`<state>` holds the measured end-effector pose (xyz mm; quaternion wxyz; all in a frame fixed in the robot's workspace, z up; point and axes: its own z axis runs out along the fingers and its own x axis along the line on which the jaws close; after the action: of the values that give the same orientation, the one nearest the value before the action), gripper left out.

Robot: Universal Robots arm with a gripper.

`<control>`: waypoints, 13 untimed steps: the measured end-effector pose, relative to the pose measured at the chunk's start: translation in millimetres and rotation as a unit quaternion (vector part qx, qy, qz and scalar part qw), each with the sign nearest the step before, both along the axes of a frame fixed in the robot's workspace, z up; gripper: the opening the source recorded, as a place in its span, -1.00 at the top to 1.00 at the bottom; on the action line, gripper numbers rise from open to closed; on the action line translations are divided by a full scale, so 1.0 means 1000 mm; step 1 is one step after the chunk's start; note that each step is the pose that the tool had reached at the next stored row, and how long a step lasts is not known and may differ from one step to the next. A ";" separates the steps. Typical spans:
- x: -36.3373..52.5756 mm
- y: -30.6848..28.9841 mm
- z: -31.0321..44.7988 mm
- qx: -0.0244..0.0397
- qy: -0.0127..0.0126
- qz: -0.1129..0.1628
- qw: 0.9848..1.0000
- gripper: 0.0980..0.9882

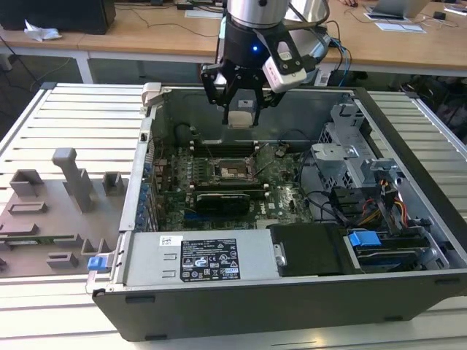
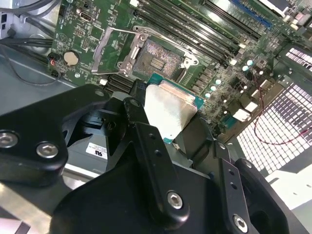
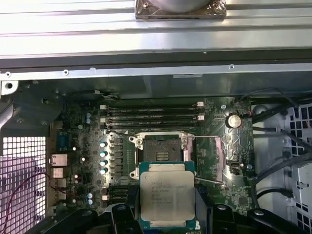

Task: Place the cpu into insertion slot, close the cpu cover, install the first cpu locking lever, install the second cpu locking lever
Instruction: 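Place the cpu into insertion slot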

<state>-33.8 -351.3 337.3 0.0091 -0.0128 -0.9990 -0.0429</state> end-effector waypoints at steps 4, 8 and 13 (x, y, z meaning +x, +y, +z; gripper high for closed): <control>0.0000 0.0000 -0.0031 0.000 0.000 0.000 1.000 0.00; 0.0000 0.0000 -0.0064 0.000 0.000 0.000 1.000 0.00; 0.0000 0.0000 -0.0103 -0.001 0.000 0.000 1.000 0.00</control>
<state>-33.8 -351.3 327.0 0.0091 -0.0128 -0.9990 -0.0424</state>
